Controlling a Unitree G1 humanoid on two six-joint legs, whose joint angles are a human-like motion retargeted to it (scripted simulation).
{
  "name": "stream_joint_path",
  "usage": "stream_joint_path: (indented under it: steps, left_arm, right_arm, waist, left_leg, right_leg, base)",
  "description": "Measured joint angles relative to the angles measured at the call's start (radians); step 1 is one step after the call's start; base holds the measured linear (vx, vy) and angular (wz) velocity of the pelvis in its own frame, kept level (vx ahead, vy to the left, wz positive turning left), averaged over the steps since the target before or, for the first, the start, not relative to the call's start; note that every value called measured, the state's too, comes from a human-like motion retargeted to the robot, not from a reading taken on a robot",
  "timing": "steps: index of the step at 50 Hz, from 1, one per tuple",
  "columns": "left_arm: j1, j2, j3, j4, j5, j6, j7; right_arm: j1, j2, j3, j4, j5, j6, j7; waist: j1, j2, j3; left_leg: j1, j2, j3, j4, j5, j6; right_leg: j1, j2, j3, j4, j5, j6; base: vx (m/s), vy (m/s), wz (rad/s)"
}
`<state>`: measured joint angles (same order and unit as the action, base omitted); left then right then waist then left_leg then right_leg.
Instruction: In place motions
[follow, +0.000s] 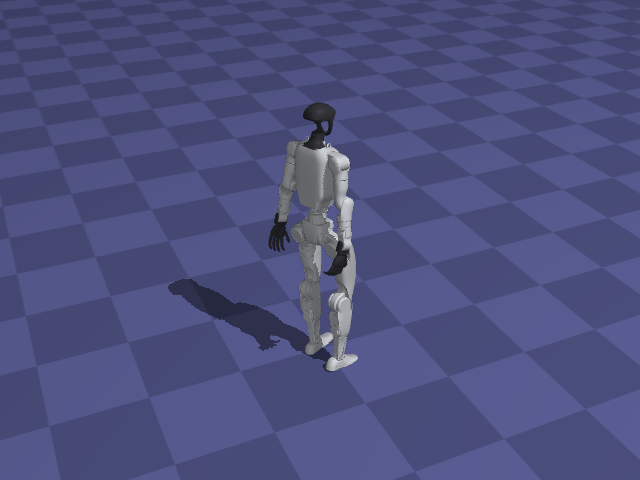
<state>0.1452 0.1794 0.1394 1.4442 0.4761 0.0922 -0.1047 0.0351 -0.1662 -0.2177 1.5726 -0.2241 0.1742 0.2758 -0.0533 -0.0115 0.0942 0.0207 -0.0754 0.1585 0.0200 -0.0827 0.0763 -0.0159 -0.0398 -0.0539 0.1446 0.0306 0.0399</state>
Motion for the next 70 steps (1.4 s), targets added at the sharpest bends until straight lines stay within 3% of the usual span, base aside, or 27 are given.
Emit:
stream_joint_path:
  steps: [7, 10, 15, 18, 28, 35, 41, 45, 52, 57, 65, 70]
  left_arm:
    - [-0.115, -0.003, 0.050, -0.087, -0.231, -0.110, -0.091]
    - [-0.123, 0.003, 0.071, -0.101, -0.251, -0.102, -0.130]
    - [-0.110, 0.022, 0.031, -0.070, -0.217, -0.105, -0.093]
    - [-0.079, 0.022, 0.005, -0.043, -0.149, -0.095, -0.084]
    - [0.066, -0.038, -0.056, 0.083, -0.031, -0.059, 0.016]
    - [0.103, -0.054, -0.086, 0.149, -0.056, -0.056, 0.070]
    - [0.043, -0.057, -0.080, 0.185, -0.133, -0.047, 0.115]
    - [-0.030, -0.049, -0.093, 0.198, -0.132, -0.055, 0.082]
    - [-0.262, 0.043, -0.181, 0.208, -0.007, -0.062, -0.002]
    - [-0.522, 0.125, -0.116, 0.170, -0.019, -0.057, -0.118]
    - [-1.051, 0.262, -0.018, 0.066, -0.241, -0.082, -0.233]
    - [-1.327, 0.342, -0.132, -0.040, -0.563, -0.077, -0.261]
  right_arm:
    - [-0.144, -0.044, 0.124, -0.193, -0.170, -0.016, -0.104]
    - [-0.179, -0.020, 0.143, -0.281, -0.171, -0.042, -0.160]
    - [-0.176, 0.020, 0.144, -0.334, -0.085, -0.193, -0.220]
    - [-0.147, 0.032, 0.141, -0.297, -0.070, -0.235, -0.196]
    - [0.000, -0.006, 0.100, 0.080, -0.147, -0.117, -0.045]
    - [0.161, -0.014, 0.027, 0.127, -0.034, 0.065, -0.062]
    - [0.166, -0.004, -0.012, 0.127, 0.097, 0.069, -0.024]
    - [0.106, 0.003, 0.005, 0.127, 0.136, 0.049, -0.063]
    - [-0.100, 0.014, 0.054, 0.127, 0.125, 0.006, -0.053]
    - [-0.381, 0.005, -0.020, 0.127, 0.268, -0.026, -0.135]
    - [-0.894, -0.057, -0.030, -0.050, 0.448, -0.120, -0.259]
    - [-1.150, -0.140, 0.137, -0.229, 0.473, -0.171, -0.332]
  waist:
    - [0.009, -0.003, -0.020]
    - [-0.020, 0.003, -0.037]
    - [-0.024, 0.006, -0.053]
    - [-0.027, 0.013, -0.059]
    - [-0.045, 0.031, -0.074]
    - [-0.098, 0.039, -0.068]
    - [-0.056, 0.045, -0.056]
    - [-0.063, 0.052, -0.105]
    - [-0.048, 0.050, -0.160]
    - [-0.042, 0.041, -0.192]
    - [-0.046, 0.042, -0.238]
    - [-0.027, 0.055, -0.298]
  left_leg:
    - [0.010, -0.009, 0.005, 0.008, -0.019, 0.003]
    - [0.009, -0.005, 0.003, 0.010, -0.024, 0.000]
    - [0.012, 0.001, 0.011, 0.015, -0.035, -0.006]
    - [0.018, 0.005, 0.014, 0.015, -0.042, -0.008]
    - [0.019, 0.012, 0.005, 0.011, -0.051, -0.015]
    - [0.007, 0.009, -0.055, 0.007, -0.047, -0.030]
    - [-0.017, 0.014, -0.018, 0.010, -0.034, -0.032]
    - [-0.051, 0.014, -0.021, 0.007, -0.028, -0.040]
    - [-0.052, 0.012, -0.030, 0.007, -0.023, -0.041]
    - [-0.039, 0.006, -0.045, 0.010, -0.020, -0.038]
    - [-0.047, 0.010, -0.049, 0.016, -0.020, -0.037]
    - [-0.081, 0.009, -0.044, 0.013, -0.025, -0.037]
  right_leg:
    - [0.032, -0.003, -0.049, -0.084, 0.031, 0.043]
    - [0.031, 0.004, -0.041, -0.090, 0.039, 0.043]
    - [0.031, 0.009, -0.038, -0.089, 0.047, 0.034]
    - [0.033, 0.015, -0.028, -0.087, 0.050, 0.028]
    - [0.037, 0.027, -0.023, -0.090, 0.055, 0.013]
    - [0.039, 0.014, -0.082, -0.095, 0.049, 0.014]
    - [0.024, 0.024, -0.051, -0.098, 0.059, 0.015]
    - [-0.006, 0.017, -0.064, -0.104, 0.060, 0.027]
    - [-0.007, 0.021, -0.070, -0.098, 0.063, 0.019]
    - [0.012, 0.021, -0.088, -0.098, 0.064, 0.012]
    - [0.010, 0.025, -0.100, -0.094, 0.062, 0.008]
    - [-0.027, 0.023, -0.093, -0.093, 0.056, 0.007]
  base:
    - [-0.01, -0.06, 0.01]
    - [0.04, -0.09, 0.01]
    - [0.04, -0.10, -0.08]
    - [0.06, -0.05, -0.09]
    - [0.03, -0.02, 0.01]
    - [-0.01, -0.01, 0.40]
    - [-0.09, -0.01, -0.24]
    - [-0.06, 0.01, 0.06]
    - [-0.04, -0.01, 0.11]
    - [-0.01, 0.00, 0.05]
    - [-0.04, 0.00, 0.04]
    - [0.04, 0.05, -0.05]
